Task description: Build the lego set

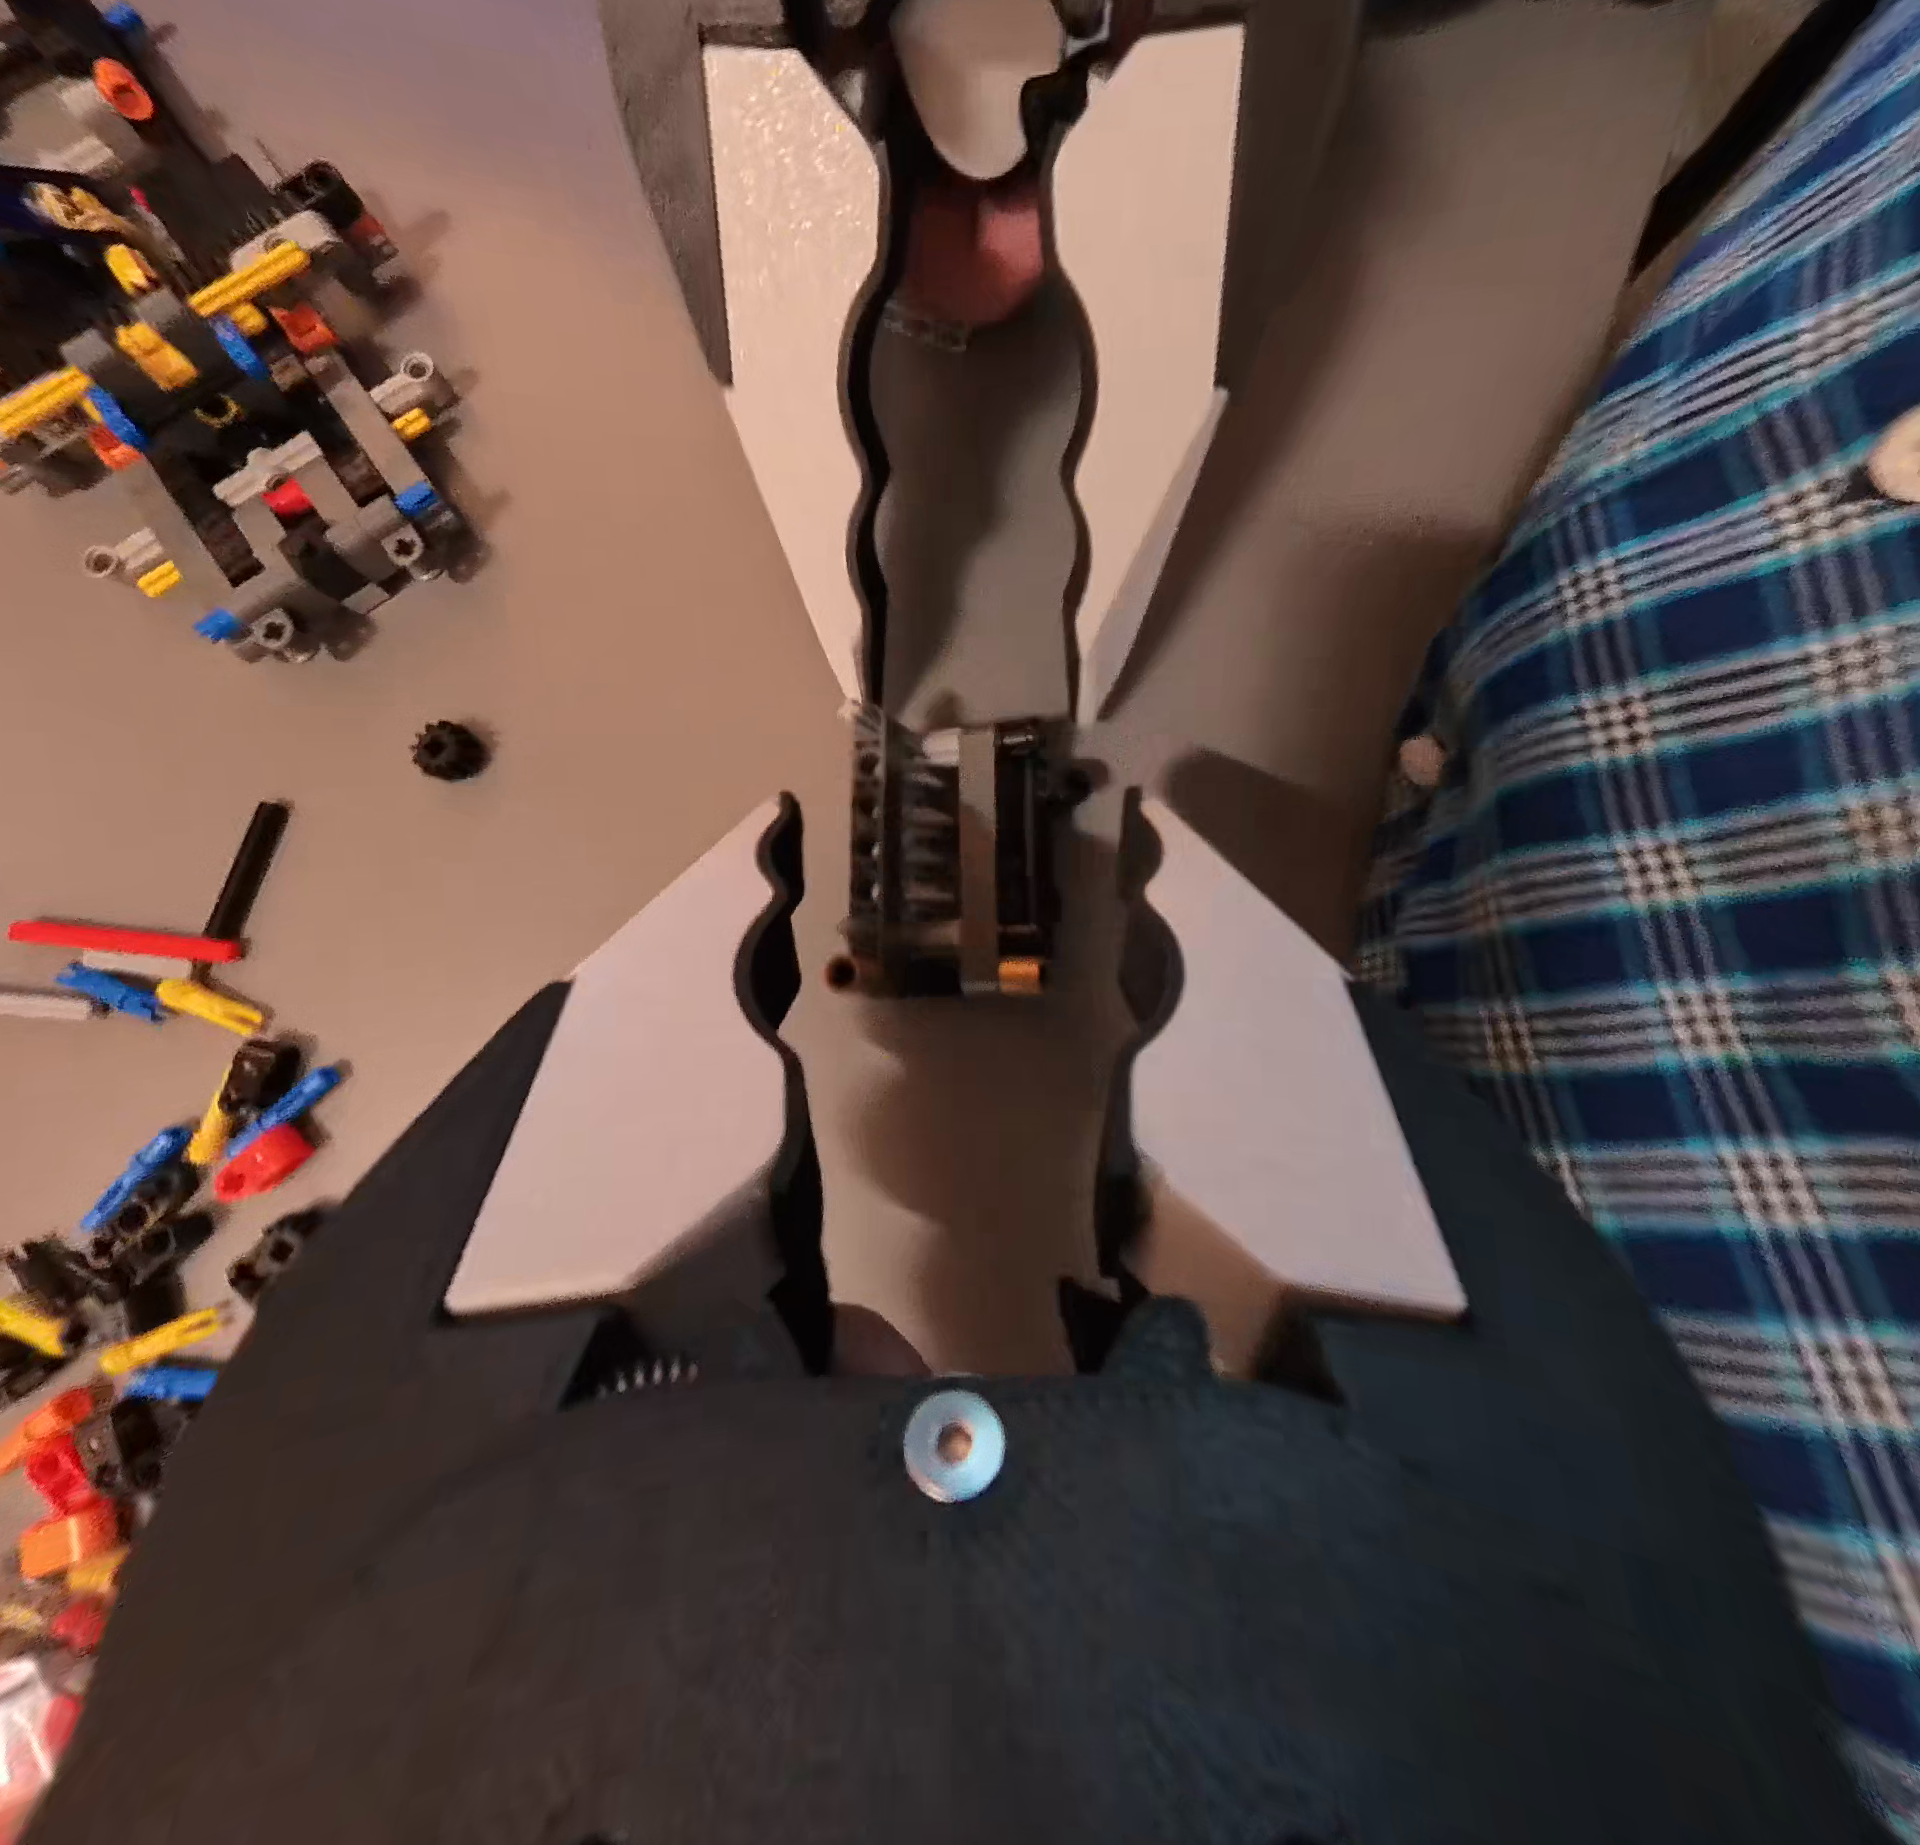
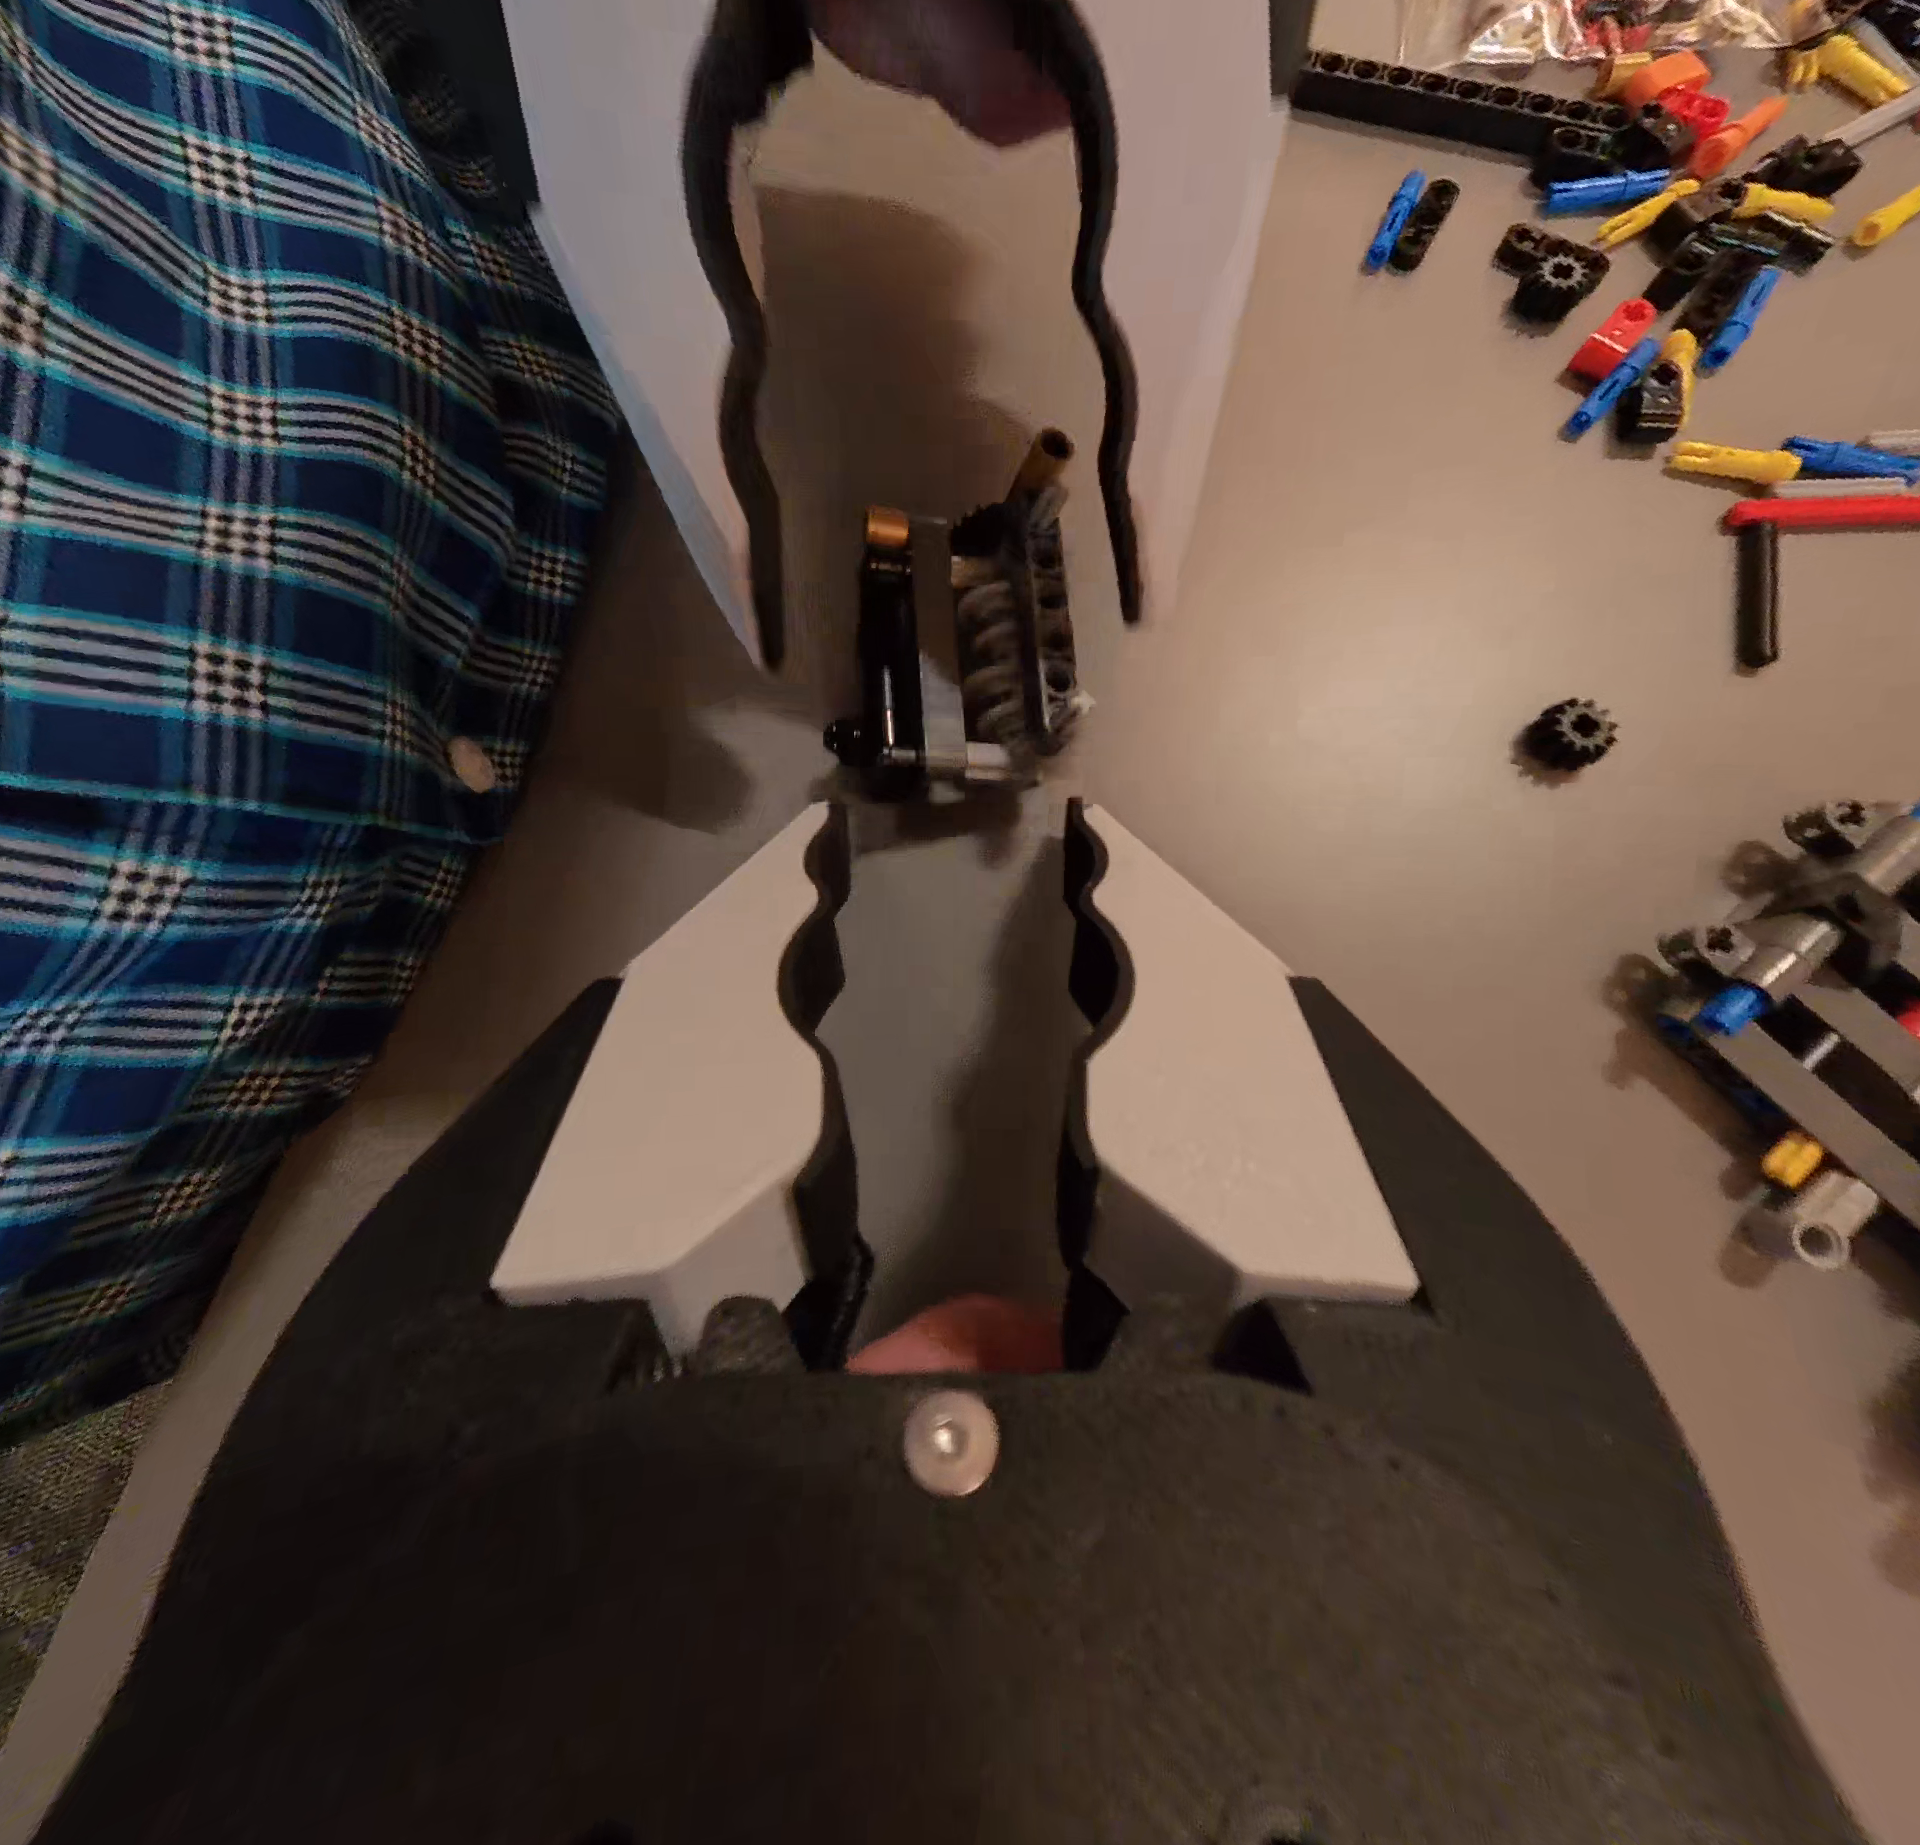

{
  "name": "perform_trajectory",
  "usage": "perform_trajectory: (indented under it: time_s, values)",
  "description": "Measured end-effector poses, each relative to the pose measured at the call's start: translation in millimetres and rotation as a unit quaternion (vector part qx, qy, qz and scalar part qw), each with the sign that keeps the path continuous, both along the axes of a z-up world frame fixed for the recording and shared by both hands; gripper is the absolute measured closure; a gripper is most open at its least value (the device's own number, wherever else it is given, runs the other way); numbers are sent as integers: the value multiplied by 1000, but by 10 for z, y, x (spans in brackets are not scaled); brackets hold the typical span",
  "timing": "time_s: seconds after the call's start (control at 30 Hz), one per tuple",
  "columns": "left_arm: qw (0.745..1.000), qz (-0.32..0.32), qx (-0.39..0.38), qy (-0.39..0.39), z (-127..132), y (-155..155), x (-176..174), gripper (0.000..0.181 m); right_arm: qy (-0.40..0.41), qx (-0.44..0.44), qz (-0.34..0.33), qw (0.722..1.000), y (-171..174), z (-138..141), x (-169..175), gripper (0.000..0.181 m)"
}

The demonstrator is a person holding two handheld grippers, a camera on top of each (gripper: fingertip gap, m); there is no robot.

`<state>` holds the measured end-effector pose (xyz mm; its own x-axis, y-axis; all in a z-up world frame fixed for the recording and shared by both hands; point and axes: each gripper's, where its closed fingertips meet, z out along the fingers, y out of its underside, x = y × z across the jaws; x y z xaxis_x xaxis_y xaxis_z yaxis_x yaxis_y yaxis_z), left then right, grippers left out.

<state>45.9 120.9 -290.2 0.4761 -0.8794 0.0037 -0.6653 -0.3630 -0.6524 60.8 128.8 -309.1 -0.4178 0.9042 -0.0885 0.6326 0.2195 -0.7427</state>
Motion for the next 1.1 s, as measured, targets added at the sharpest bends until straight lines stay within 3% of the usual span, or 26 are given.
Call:
perform_trajectory:
  time_s: [0.2, 0.37, 0.57, 0.7, 0.77, 0.93, 1.1]
  values:
    - [999, 35, -1, -1, -25, -82, -308, 116, 5, 5, -19, 1000, 26, 63, 59, 142]
    - [999, 29, 0, 12, -194, -102, -271, 131, 4, 7, -34, 999, -9, 16, -54, 146]
    - [998, 61, 9, -4, -190, -32, -275, 143, 0, 9, -48, 999, 87, 19, -103, 153]
    - [993, 118, 5, -24, -198, 20, -273, 142, -14, 23, -61, 998, 217, 19, -116, 150]
    - [991, 127, 5, -28, -207, -4, -317, 127, -14, 31, -68, 997, 273, 44, -94, 147]
    - [991, 119, 3, -59, -121, -60, -403, 121, -21, 47, -78, 996, 297, 120, 54, 145]
    - [993, 103, 22, -43, -190, -27, -324, 135, -23, 42, -81, 996, 146, 129, 90, 156]
